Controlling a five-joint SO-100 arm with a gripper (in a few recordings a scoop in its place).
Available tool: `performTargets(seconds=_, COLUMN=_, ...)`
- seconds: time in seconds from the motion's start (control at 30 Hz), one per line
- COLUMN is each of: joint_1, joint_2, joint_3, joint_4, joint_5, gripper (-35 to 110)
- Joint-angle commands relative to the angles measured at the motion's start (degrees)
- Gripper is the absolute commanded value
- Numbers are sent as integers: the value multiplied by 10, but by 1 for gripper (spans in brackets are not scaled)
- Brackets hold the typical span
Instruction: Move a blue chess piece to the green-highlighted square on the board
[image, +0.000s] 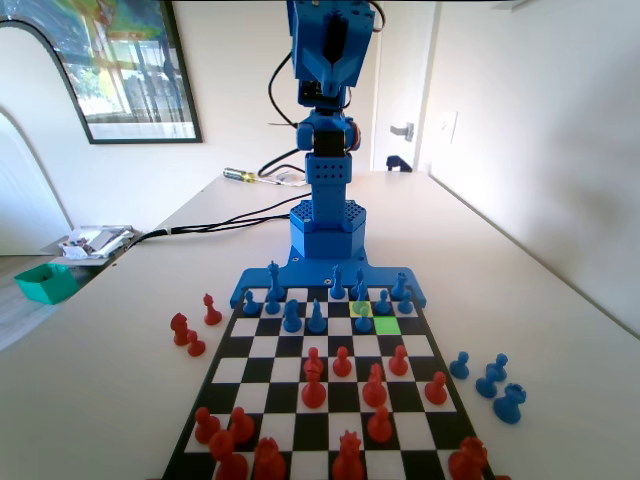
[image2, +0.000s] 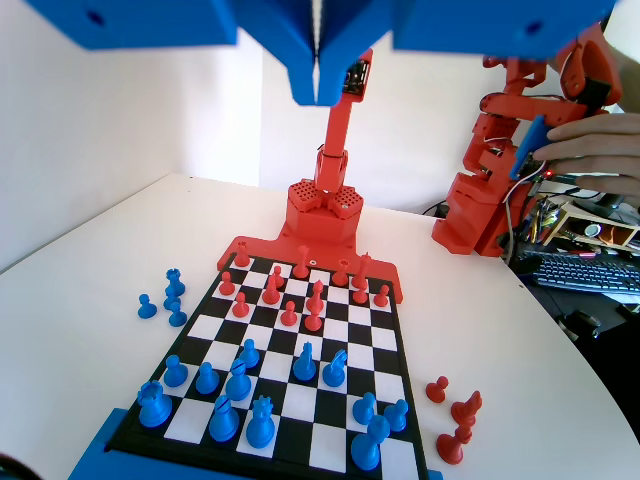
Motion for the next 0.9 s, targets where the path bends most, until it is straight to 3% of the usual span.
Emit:
performTargets(seconds=0.0, joint_1=11, joint_2=2, joint_3=3, joint_4=-2, joint_5=-7, gripper=1)
performTargets(seconds=0.6, joint_1=12, joint_2=-5, joint_3=-13, joint_4=-12, joint_5=1, gripper=6)
performTargets(seconds=0.87, joint_1=18, joint_2=-171, joint_3=-113, joint_4=-4, joint_5=30, gripper=2)
